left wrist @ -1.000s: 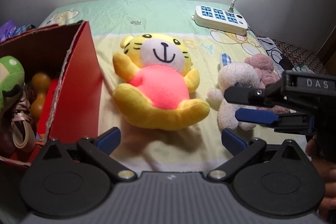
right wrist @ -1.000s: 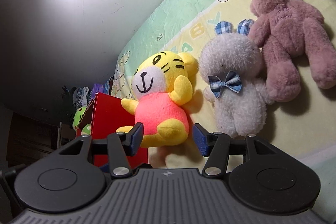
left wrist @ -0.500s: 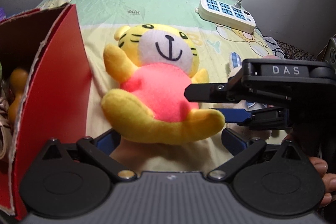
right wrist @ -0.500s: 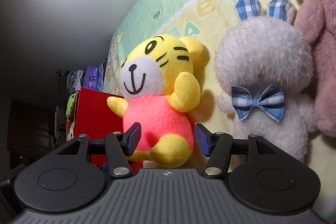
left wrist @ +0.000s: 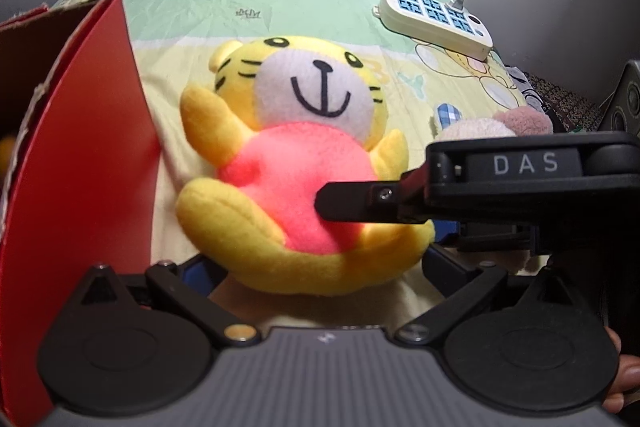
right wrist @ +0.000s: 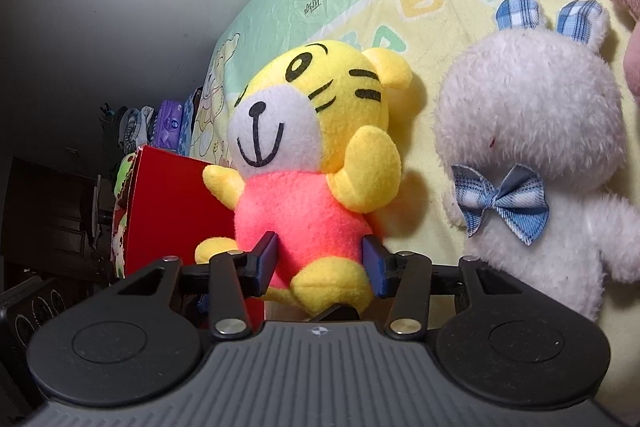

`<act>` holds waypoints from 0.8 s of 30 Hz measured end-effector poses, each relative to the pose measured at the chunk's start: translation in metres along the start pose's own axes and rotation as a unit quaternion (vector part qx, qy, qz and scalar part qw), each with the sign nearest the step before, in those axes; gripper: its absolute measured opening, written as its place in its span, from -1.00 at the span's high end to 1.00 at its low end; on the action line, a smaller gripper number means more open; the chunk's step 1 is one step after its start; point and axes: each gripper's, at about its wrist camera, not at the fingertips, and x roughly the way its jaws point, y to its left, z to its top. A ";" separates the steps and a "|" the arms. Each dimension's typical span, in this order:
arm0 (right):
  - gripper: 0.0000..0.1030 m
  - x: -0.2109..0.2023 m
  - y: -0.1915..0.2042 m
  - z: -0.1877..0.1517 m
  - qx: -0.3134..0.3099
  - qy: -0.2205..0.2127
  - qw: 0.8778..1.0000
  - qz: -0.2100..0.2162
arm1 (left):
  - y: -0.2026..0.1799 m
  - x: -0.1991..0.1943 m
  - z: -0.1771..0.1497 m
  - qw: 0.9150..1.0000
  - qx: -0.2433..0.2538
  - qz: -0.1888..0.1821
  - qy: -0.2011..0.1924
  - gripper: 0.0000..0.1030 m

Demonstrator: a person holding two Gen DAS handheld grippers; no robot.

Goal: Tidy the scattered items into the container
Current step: 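Close the right gripper on the yellow-pink tiger plush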

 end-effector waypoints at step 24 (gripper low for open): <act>0.44 -0.057 0.021 -0.093 -0.069 0.035 0.997 -0.027 | -0.012 -0.075 -0.082 0.992 0.083 -0.084 0.038 -0.98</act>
